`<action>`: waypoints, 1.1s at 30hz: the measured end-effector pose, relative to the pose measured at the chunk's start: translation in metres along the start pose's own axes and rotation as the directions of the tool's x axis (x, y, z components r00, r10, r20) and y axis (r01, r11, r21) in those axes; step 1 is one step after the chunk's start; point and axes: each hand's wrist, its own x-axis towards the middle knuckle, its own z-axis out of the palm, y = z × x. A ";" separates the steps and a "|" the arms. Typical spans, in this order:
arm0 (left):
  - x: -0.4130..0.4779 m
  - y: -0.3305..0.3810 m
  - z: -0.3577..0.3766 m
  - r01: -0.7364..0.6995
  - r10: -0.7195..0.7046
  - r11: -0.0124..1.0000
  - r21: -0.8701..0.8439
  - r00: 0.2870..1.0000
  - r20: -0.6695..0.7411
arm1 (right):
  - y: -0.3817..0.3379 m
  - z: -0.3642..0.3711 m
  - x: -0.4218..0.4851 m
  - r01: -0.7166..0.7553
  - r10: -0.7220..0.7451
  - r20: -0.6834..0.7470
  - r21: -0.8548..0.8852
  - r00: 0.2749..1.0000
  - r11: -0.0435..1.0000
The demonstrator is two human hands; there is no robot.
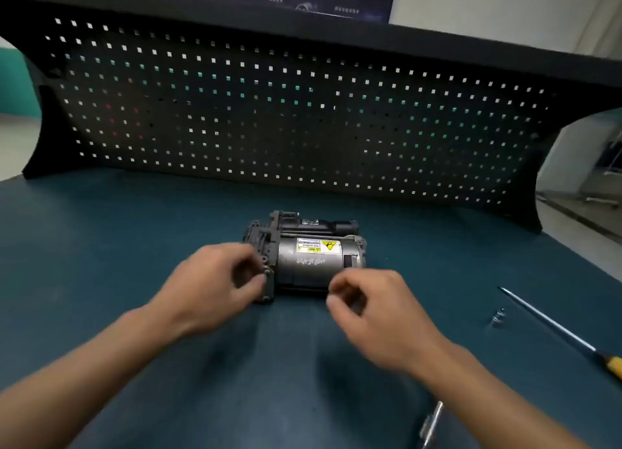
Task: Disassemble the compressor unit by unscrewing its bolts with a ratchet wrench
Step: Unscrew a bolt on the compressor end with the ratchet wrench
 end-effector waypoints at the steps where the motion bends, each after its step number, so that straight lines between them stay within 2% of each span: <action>1: 0.012 0.002 0.011 -0.003 0.005 0.999 0.051 0.999 -0.048 | 0.006 0.002 0.011 -0.061 0.059 -0.035 -0.062 0.998 0.996; 3: 0.032 0.001 0.024 0.004 0.009 0.993 0.120 0.995 -0.104 | 0.022 0.003 0.028 -0.181 0.157 -0.171 -0.136 0.973 0.974; 4: 0.039 0.002 0.029 0.022 -0.013 0.990 0.143 0.998 -0.061 | 0.028 0.002 0.031 -0.260 0.234 -0.173 -0.150 0.957 0.954; 6: 0.050 -0.009 0.034 0.075 -0.084 0.962 0.264 0.996 0.025 | 0.043 -0.001 0.028 -0.381 0.382 -0.048 -0.240 0.923 0.893; 8: 0.058 -0.015 0.035 0.121 -0.171 0.930 0.347 0.978 0.118 | 0.051 -0.006 0.027 -0.417 0.473 0.091 -0.347 0.876 0.840; 12: 0.072 -0.009 0.035 0.066 -0.229 0.903 0.425 0.911 0.344 | 0.043 -0.004 0.025 -0.297 0.473 0.277 -0.497 0.836 0.815; 15: 0.074 -0.005 0.033 0.102 -0.270 0.919 0.380 0.867 0.420 | 0.034 -0.001 0.012 -0.213 0.462 0.393 -0.533 0.795 0.819; 20: 0.073 -0.013 0.035 0.098 -0.227 0.946 0.310 0.881 0.414 | 0.049 -0.010 -0.006 -0.253 0.450 0.329 -0.498 0.830 0.829; 22: 0.074 -0.019 0.032 0.065 -0.197 0.951 0.302 0.881 0.430 | 0.057 -0.014 -0.014 -0.257 0.445 0.305 -0.499 0.842 0.828; 25: 0.077 -0.030 0.017 -0.006 -0.139 0.961 0.278 0.856 0.499 | 0.065 -0.028 -0.027 -0.223 0.428 0.359 -0.491 0.829 0.842; 29: 0.083 -0.050 -0.012 -0.141 -0.041 0.963 0.230 0.767 0.640 | 0.086 -0.059 -0.033 -0.209 0.501 0.369 -0.602 0.783 0.770; 31: 0.087 -0.059 -0.023 -0.250 0.002 0.930 0.269 0.736 0.677 | 0.100 -0.074 -0.028 -0.220 0.542 0.329 -0.663 0.774 0.716; 33: 0.089 -0.066 -0.030 -0.361 0.039 0.865 0.347 0.739 0.672 | 0.112 -0.080 -0.018 -0.245 0.559 0.296 -0.675 0.774 0.696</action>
